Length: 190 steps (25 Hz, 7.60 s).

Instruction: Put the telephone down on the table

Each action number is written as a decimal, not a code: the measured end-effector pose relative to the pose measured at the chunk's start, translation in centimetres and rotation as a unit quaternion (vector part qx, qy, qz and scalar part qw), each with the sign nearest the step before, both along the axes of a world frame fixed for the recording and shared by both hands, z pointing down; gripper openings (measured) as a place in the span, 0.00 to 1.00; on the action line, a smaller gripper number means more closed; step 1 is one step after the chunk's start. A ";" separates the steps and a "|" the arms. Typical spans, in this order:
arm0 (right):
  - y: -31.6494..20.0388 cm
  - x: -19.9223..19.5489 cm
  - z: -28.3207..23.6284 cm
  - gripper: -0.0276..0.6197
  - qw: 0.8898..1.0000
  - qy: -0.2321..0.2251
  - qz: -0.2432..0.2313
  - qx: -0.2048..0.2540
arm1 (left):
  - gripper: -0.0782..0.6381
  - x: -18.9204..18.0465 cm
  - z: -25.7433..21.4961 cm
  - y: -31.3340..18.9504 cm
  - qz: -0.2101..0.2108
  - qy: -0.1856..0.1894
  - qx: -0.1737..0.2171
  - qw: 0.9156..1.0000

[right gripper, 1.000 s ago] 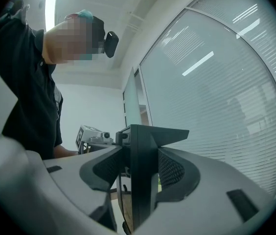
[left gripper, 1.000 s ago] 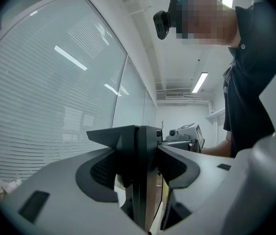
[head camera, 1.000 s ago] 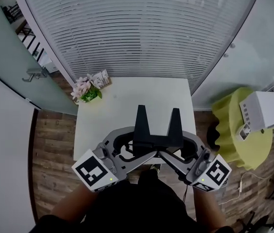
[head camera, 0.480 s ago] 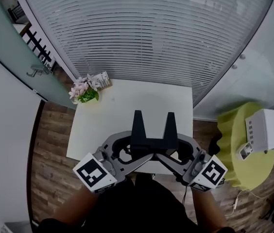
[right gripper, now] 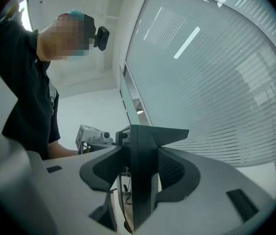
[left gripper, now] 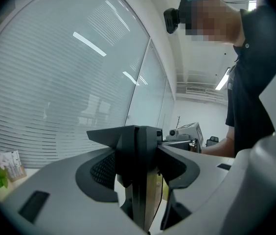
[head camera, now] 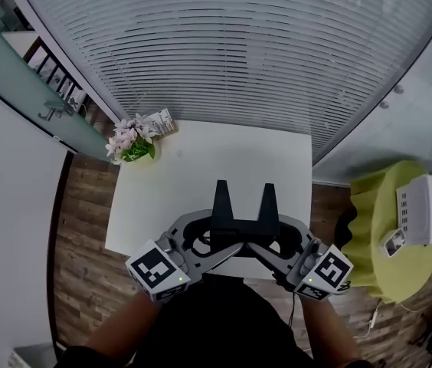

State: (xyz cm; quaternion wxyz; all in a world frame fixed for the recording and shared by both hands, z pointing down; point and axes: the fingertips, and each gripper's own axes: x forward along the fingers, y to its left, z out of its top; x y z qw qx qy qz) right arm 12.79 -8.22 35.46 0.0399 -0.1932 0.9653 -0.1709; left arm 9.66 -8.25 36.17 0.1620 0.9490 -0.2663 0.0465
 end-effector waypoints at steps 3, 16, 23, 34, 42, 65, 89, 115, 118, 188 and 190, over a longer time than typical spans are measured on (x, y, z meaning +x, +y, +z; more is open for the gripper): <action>-1.1 -0.6 1.8 0.40 1.000 0.008 0.002 -0.016 | 0.45 -0.6 2.0 -1.0 0.007 -0.004 -0.013 1.000; -3.4 -2.7 10.3 0.40 0.994 0.035 0.003 -0.105 | 0.45 -2.6 10.5 -3.2 0.044 -0.024 -0.094 0.994; -5.2 -2.6 14.4 0.40 0.988 0.042 0.013 -0.148 | 0.45 -2.6 14.6 -5.0 0.057 -0.020 -0.129 0.990; -8.2 -2.3 20.1 0.40 0.978 0.050 0.028 -0.201 | 0.45 -2.4 20.0 -8.0 0.071 -0.008 -0.181 0.981; -10.6 -2.2 23.5 0.40 0.971 0.058 0.028 -0.232 | 0.45 -2.2 23.5 -10.4 0.074 -0.004 -0.213 0.974; -16.1 -1.8 29.9 0.40 0.951 0.038 0.031 -0.305 | 0.45 -2.0 29.9 -15.7 0.052 0.011 -0.279 0.959; -18.1 -2.0 32.7 0.40 0.931 0.018 0.024 -0.365 | 0.45 -2.3 32.9 -17.4 0.031 0.034 -0.347 0.937; -18.2 -0.3 32.0 0.48 0.938 0.096 0.083 -0.323 | 0.54 -4.0 31.2 -17.0 -0.059 -0.041 -0.301 0.951; -17.9 0.4 30.6 0.48 0.944 0.116 0.100 -0.292 | 0.54 -4.5 29.5 -16.9 -0.072 -0.047 -0.276 0.957; -5.8 -2.4 -0.9 0.08 0.988 0.100 0.079 0.089 | 0.12 -1.0 -0.8 -5.7 -0.080 -0.027 0.099 0.992; -5.7 -2.3 -0.8 0.08 0.988 0.100 0.079 0.090 | 0.12 -0.9 -0.8 -5.6 -0.078 -0.031 0.099 0.992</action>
